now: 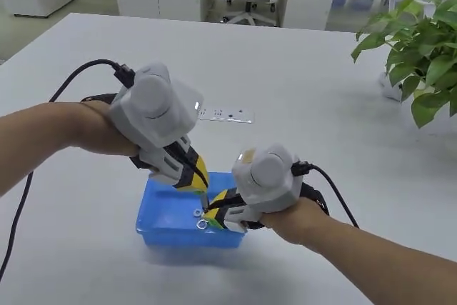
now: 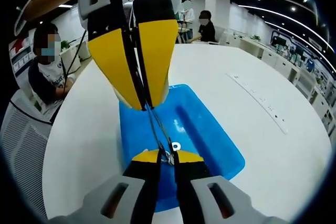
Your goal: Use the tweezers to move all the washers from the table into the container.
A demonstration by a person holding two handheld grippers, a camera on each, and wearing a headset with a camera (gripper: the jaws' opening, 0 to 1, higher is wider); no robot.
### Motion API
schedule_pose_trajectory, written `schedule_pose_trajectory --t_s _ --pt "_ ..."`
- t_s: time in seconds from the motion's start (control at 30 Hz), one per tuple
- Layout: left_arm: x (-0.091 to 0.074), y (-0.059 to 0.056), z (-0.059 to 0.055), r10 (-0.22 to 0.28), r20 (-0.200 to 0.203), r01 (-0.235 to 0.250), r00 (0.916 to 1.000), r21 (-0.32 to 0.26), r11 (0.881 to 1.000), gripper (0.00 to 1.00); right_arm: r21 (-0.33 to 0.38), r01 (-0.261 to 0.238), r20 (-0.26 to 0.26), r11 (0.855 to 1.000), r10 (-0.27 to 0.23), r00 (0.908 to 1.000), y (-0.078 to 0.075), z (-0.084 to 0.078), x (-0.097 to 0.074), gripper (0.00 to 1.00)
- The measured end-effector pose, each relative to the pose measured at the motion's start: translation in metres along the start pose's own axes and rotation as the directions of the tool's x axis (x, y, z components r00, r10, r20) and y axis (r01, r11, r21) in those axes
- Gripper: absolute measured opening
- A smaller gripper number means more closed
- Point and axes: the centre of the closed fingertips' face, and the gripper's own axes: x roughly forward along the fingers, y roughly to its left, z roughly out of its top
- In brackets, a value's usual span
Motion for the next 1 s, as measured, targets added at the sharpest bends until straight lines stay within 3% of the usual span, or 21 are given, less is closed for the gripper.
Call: schedule_pose_trajectory --t_s 1.0 --pt "-0.032 -0.016 0.021 0.006 0.031 -0.006 0.9995 0.006 1.000 0.05 -0.067 0.009 0.053 0.998 -0.006 0.9986 0.019 0.027 -0.026 0.13"
